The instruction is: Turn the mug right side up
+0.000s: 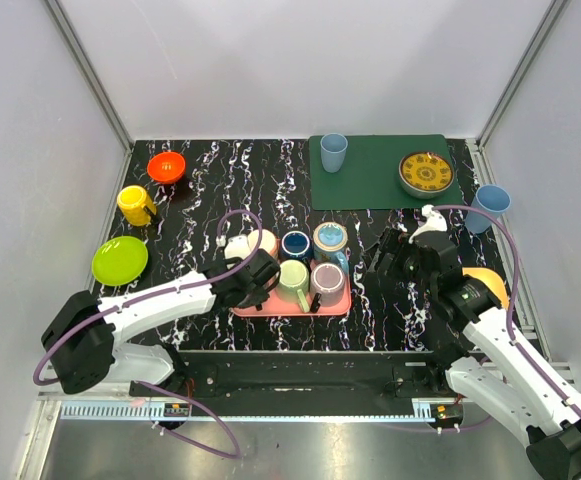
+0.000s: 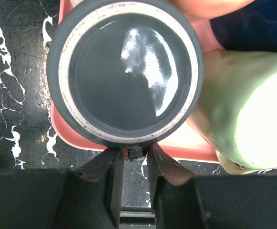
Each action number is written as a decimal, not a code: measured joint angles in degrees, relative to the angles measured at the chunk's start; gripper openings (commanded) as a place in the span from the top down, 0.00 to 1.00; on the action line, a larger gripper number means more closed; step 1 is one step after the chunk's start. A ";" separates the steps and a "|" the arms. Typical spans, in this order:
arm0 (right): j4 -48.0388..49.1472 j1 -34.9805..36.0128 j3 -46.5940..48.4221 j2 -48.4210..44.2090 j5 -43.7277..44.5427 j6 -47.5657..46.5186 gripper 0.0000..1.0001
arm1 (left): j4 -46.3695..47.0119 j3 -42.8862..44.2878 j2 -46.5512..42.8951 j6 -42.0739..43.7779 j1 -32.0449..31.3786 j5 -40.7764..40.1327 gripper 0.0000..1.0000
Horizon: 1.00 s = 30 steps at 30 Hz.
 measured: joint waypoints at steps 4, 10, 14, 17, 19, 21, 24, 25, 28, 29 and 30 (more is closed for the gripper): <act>0.02 0.00 -0.46 -0.11 0.00 0.66 0.00 | 0.74 -0.37 -0.22 1.73 0.00 0.31 1.00; 0.94 0.02 -1.84 -2.34 -1.75 2.54 0.00 | 0.52 -0.24 -0.13 1.92 0.00 0.09 0.62; 1.42 0.02 -2.49 -5.25 -2.12 2.95 0.00 | -0.76 -0.13 0.35 1.33 0.31 -0.81 0.49; 1.53 0.02 -2.47 -6.29 -2.01 2.86 0.00 | -1.55 -0.04 0.57 0.70 0.55 -1.25 0.45; 1.51 0.02 -2.47 -6.43 -1.95 2.56 0.00 | -2.23 0.24 0.79 0.46 0.57 -1.46 0.45; 1.44 0.02 -2.47 -6.32 -1.92 2.43 0.00 | -2.62 0.81 1.40 0.26 0.57 -1.51 0.46; 1.29 0.02 -2.47 -5.79 -2.01 2.05 0.00 | -2.89 1.70 2.36 0.24 0.57 -1.53 0.50; 1.29 0.02 -2.47 -5.70 -2.03 1.97 0.00 | -2.97 2.05 2.60 0.31 0.59 -1.53 0.51; 1.27 0.02 -2.47 -5.51 -2.12 1.42 0.00 | -3.26 2.73 2.97 0.55 0.61 -1.73 0.60; 1.27 0.02 -2.47 -5.49 -2.12 1.20 0.00 | -3.54 2.86 2.99 0.72 0.59 -1.70 0.72; 1.25 0.02 -2.47 -5.46 -2.12 1.01 0.00 | -3.74 2.99 2.99 0.79 0.59 -1.66 0.75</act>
